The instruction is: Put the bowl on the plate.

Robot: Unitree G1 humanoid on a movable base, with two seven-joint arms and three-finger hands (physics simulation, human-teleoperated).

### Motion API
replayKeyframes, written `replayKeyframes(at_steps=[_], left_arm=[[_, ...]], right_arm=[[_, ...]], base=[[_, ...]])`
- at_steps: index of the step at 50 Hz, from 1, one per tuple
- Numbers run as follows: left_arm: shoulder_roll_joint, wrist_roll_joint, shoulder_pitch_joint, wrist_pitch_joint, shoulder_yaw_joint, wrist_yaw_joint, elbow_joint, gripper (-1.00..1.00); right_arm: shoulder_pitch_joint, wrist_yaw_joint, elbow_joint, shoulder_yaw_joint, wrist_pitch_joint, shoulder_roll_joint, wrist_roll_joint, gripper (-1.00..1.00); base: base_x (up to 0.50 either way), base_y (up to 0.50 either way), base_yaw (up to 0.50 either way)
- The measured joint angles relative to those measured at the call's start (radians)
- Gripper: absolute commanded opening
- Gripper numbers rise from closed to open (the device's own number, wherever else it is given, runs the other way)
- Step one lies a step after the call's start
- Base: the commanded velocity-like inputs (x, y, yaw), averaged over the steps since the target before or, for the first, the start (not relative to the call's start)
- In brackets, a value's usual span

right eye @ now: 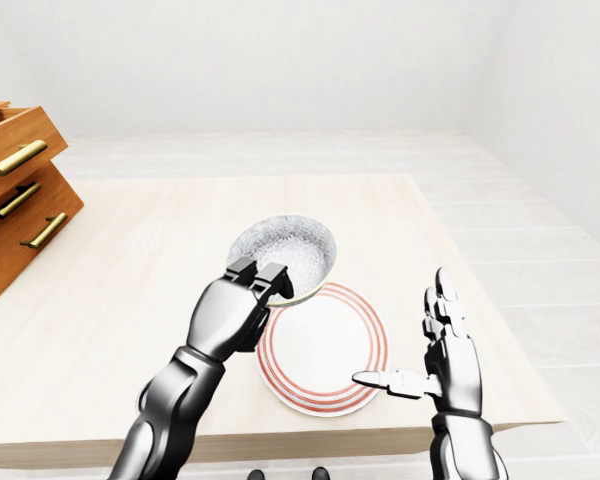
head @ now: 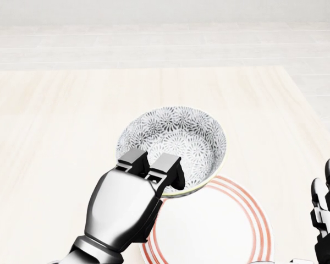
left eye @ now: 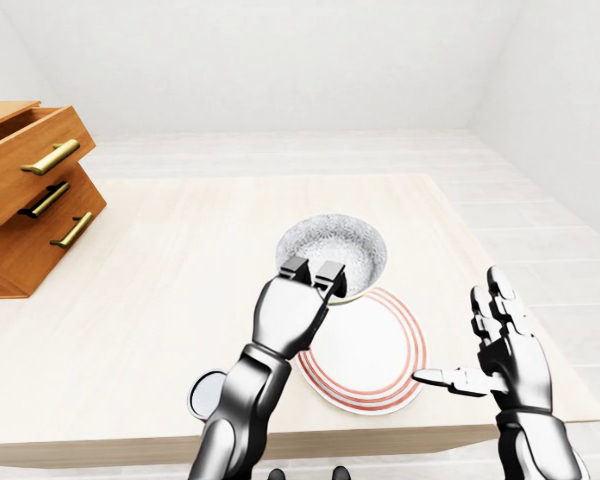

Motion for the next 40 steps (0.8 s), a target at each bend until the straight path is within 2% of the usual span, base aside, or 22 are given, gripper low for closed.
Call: replayKeyframes(at_steps=[28, 40], left_arm=[[0.018, 0.066, 0.088, 0.0, -0.134, 0.13, 0.091, -1.0], [0.027, 0.08, 0.1, 0.0, -0.177, 0.16, 0.12, -1.0]], right_arm=[[0.007, 0.029, -0.005, -0.032, 0.0, 0.02, -0.001, 1.0], [0.005, 0.032, 0.005, -0.033, 0.0, 0.023, -0.002, 1.0]], base=[[0.0, 0.0, 0.0], [0.0, 0.0, 0.0]])
